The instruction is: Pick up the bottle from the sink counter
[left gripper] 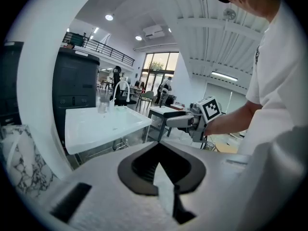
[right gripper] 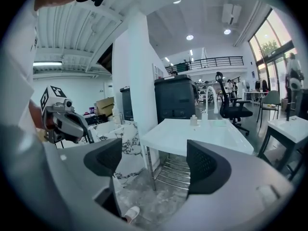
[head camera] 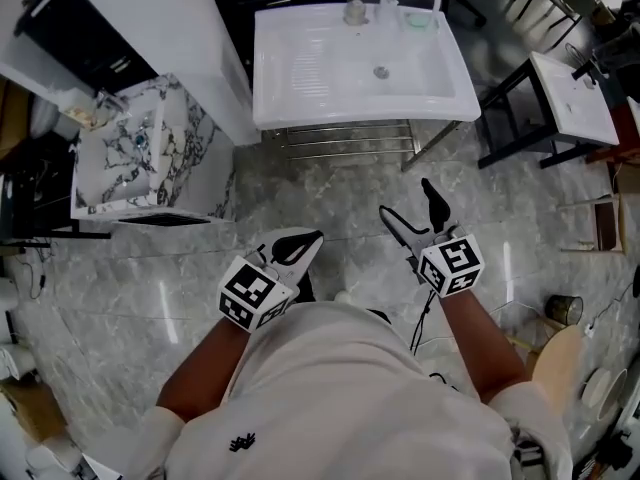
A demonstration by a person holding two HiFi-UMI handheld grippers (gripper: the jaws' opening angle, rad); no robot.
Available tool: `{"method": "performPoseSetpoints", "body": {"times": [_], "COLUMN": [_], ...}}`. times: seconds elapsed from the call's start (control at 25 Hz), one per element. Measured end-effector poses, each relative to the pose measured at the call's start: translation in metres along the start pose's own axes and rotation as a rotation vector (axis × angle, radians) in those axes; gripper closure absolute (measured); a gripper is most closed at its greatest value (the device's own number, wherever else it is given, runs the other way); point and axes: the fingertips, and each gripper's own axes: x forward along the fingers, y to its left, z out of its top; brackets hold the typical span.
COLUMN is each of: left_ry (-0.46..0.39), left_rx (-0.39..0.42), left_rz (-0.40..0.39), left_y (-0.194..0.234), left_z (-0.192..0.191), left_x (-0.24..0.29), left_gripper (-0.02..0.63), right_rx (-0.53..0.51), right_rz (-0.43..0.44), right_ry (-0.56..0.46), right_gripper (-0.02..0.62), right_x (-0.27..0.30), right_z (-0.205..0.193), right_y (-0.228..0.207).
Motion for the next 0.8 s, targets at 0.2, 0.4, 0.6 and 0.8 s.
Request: {"method": "performPoseSetpoints", "body": {"times": [0.2,0.4,0.6,0.8], "left_ry": [-0.004,-0.001,-0.009,-0.018], "left_rx": [0.044,0.066,0.042,0.029], "left_rz": [-0.053,-0.087,-0.075,-0.042], "left_y": [0.066,0.123,0.167,0.204], "left_z": [0.037,0.055,0.066,0.089], "left_x": [0.007,0.005,0.009,0.034], "left_gripper": [0.600,0.600,0.600,0.600], "right_rx": [-0.006,-0.016,-0.017,-0.029], "right_rz": [-0.064,-0.105,-0.119,-0.102], "right_ry": [0.011,0.006,0.004,0.006], "right_gripper": [0.172,0.175,0.178,0.179], "right_x": [0.059,0.118,0.167,0.218], "right_z": [0.029,0.055,0.072,0.087], "right_y": [-0.027,-0.047,-0.070,-0.117]}}
